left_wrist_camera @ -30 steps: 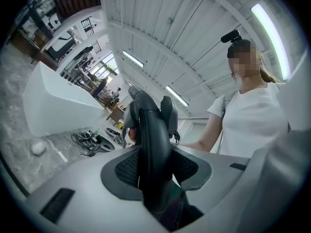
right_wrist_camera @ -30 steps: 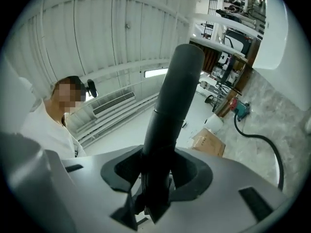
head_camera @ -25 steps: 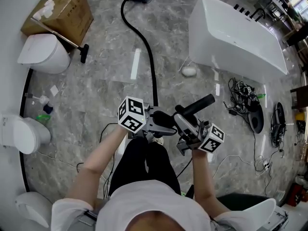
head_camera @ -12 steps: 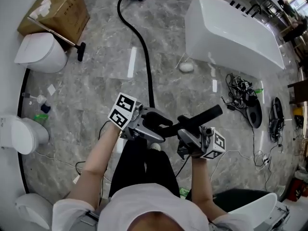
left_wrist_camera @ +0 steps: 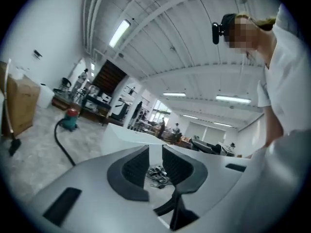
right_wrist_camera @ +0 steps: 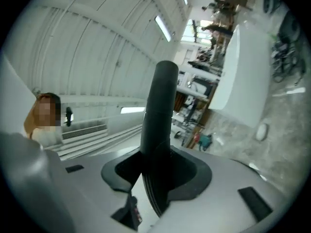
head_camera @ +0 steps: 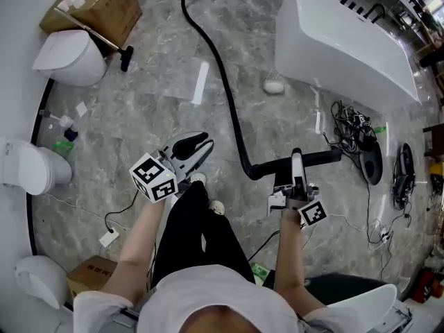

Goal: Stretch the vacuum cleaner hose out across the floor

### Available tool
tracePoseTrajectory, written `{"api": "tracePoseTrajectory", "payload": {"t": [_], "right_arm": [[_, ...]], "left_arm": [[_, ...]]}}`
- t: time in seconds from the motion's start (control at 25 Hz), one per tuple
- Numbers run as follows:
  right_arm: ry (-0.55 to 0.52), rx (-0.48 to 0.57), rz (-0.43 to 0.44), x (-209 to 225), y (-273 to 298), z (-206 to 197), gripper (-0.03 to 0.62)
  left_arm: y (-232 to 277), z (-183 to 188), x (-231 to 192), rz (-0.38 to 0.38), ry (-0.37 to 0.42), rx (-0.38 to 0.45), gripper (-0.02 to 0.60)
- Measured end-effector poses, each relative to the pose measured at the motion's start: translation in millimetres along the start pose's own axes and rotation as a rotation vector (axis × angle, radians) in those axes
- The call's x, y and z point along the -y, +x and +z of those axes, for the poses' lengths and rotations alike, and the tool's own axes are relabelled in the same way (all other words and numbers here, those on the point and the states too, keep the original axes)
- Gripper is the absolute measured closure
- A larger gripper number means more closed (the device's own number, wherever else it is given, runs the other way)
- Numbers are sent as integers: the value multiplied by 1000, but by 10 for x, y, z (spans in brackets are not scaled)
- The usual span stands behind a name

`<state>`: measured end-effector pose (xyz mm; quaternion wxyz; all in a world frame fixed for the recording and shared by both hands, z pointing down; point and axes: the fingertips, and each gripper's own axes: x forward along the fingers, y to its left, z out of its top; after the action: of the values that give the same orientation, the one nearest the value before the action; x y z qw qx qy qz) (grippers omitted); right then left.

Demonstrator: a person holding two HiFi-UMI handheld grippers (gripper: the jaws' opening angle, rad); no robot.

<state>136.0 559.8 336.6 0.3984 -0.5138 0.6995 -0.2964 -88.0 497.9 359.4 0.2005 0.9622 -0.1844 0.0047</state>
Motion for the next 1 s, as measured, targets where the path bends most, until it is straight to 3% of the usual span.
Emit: {"api": "tracePoseTrajectory", "payload": {"t": [0.08, 0.24, 0.4, 0.52, 0.72, 0.84, 0.92, 1.0], "right_arm": [[25, 70, -158, 336, -299, 101, 436], [52, 90, -394, 920, -908, 45, 434], [212, 137, -676, 1524, -1708, -330, 434], [371, 263, -865, 1845, -2311, -590, 431], [524, 341, -1114, 1987, -2914, -946, 259], [600, 354, -1266, 1916, -3150, -1189, 235], [533, 259, -1371, 1836, -3232, -1257, 235], [296, 69, -1429, 1724, -3177, -1139, 235]], "left_arm": [[-76, -139, 108, 67, -16, -8, 520], [-88, -371, 449, 36, -96, -27, 522], [-103, -488, 721, -13, -112, -44, 522], [-194, -538, 786, -39, -97, -66, 522], [-396, -560, 802, -50, -104, -76, 522], [-539, -574, 752, -46, -125, -68, 522], [-600, -575, 732, -51, -130, -68, 522], [-613, -585, 747, -67, -127, -74, 522]]}}
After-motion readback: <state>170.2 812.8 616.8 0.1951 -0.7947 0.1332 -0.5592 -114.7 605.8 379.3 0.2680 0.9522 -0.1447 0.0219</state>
